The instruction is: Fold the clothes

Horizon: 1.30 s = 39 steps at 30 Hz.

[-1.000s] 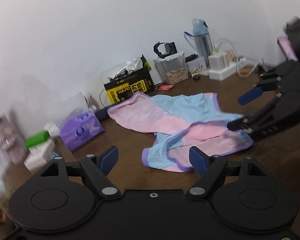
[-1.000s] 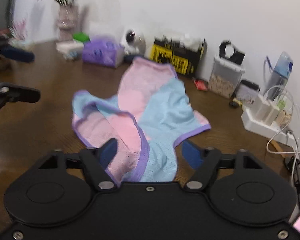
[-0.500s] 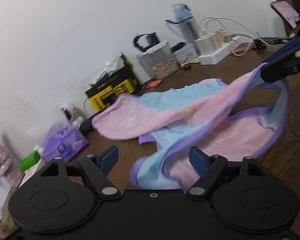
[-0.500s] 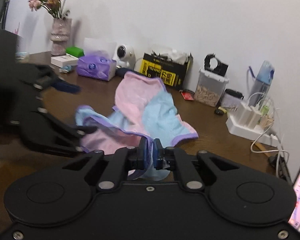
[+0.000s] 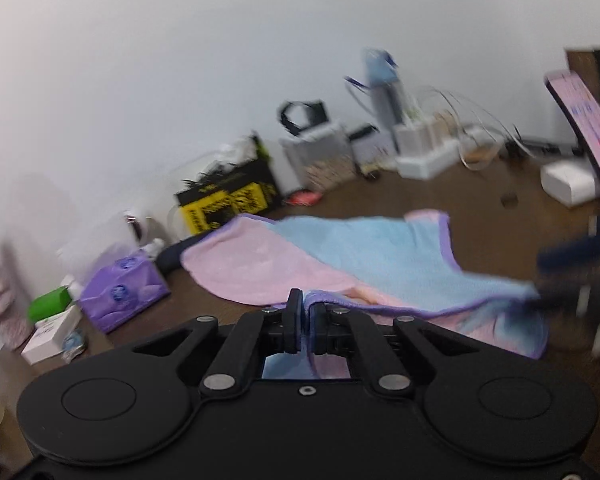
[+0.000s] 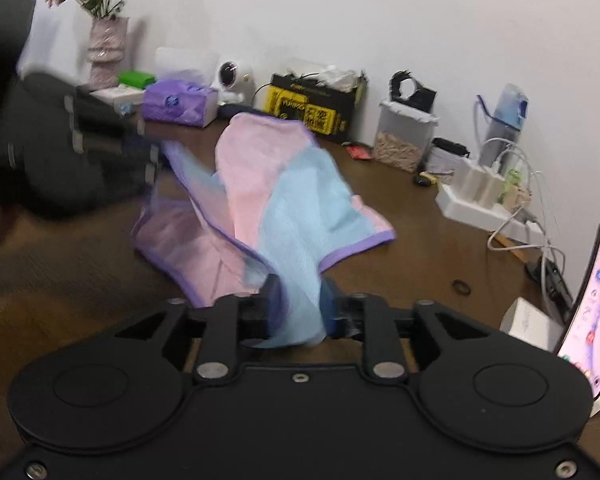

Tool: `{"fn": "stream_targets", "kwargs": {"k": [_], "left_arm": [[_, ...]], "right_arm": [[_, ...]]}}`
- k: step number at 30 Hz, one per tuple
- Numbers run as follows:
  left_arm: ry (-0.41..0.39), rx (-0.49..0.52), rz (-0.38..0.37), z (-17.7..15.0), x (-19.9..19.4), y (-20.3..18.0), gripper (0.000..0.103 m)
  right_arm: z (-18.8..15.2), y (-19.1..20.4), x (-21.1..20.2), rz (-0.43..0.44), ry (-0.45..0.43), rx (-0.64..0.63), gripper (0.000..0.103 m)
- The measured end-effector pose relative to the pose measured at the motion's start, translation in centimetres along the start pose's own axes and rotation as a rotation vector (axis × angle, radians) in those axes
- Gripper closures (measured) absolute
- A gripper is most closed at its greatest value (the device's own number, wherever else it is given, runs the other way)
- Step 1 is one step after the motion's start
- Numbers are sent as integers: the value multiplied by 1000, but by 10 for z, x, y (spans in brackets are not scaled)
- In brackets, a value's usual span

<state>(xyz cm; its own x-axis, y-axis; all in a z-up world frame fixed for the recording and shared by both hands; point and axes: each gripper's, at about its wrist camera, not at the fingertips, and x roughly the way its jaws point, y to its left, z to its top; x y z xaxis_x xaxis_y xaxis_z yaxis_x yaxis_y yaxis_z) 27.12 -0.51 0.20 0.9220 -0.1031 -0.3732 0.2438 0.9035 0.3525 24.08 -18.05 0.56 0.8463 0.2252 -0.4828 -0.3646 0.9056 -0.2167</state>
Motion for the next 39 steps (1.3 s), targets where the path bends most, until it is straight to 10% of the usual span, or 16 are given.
{"fn": "stream_targets", "kwargs": {"k": [12,15,20,22,24,30,33,37,39], "left_arm": [[-7,-31,48,-7,-31,8,99],[7,-29,49,-13,-29,7,99],[-23,98,-17,-26,-34,-4,95],[-62,154,-31,-25,-36,-15,54],[-109,205,-37,-20,-37,-27,36],[-255,402,-136,1,-26,-62,37],[-295,505,-176,7,-25,-75,80],[-260,390,-258,33,-24,-67,98],[-246,300,-255,45,-21,-55,98]], "right_arm": [[1,25,24,-91,-10,-28,64],[3,29,32,-78,6,-46,96],[3,27,22,-85,-10,-32,99],[8,22,9,-94,-59,-15,99],[17,19,-9,-100,-130,1,99],[38,16,-54,-78,-240,-60,99],[36,12,-66,-78,-222,-91,99],[27,0,-71,-103,-212,-62,96],[21,-8,-71,-127,-203,-15,78]]}}
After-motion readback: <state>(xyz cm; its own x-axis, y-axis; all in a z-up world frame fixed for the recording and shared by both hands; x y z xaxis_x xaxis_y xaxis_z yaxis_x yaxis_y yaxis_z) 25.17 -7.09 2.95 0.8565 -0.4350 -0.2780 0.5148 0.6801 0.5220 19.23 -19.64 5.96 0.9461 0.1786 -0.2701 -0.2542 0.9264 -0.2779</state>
